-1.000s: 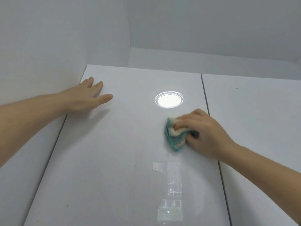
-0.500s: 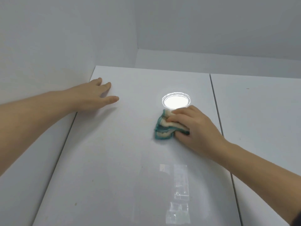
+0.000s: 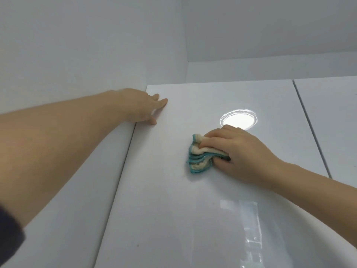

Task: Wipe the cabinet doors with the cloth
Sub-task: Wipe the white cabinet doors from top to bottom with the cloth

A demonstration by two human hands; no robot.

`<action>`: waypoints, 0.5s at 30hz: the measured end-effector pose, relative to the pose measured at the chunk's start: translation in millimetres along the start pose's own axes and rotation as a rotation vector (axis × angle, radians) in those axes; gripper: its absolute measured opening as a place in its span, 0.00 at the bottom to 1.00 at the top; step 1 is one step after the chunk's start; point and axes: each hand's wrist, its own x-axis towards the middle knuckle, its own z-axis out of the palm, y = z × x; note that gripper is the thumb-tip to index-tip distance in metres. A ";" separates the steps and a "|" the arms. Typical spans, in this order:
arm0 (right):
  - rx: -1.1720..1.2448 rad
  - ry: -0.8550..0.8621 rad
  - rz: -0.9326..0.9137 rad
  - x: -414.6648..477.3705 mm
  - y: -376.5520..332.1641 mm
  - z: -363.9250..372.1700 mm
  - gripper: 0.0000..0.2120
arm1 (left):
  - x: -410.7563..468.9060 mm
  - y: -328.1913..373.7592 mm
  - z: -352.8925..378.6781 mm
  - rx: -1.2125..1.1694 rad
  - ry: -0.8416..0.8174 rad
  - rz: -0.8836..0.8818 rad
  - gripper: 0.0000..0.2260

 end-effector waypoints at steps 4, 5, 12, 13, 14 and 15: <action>0.014 0.054 0.049 26.6 -19.9 23.3 0.18 | -4.1 -0.9 -10.0 0.072 -0.057 -0.014 0.42; 0.019 0.014 -0.015 27.6 -32.1 29.9 0.19 | -4.8 -0.1 -11.3 0.075 -0.063 -0.015 0.44; 0.029 0.021 0.056 67.1 -54.6 55.5 0.18 | -1.5 -2.0 -8.3 0.094 -0.055 -0.010 0.48; 0.023 0.030 0.033 70.5 -63.3 61.3 0.18 | -1.6 -2.7 -8.4 0.095 -0.050 -0.008 0.48; 0.028 0.024 -0.021 69.6 -72.6 67.9 0.18 | -1.9 -3.0 -8.4 0.093 -0.045 -0.006 0.48; 0.043 0.003 -0.083 65.8 -82.1 73.8 0.18 | -2.6 -3.3 -8.2 0.100 -0.037 -0.007 0.48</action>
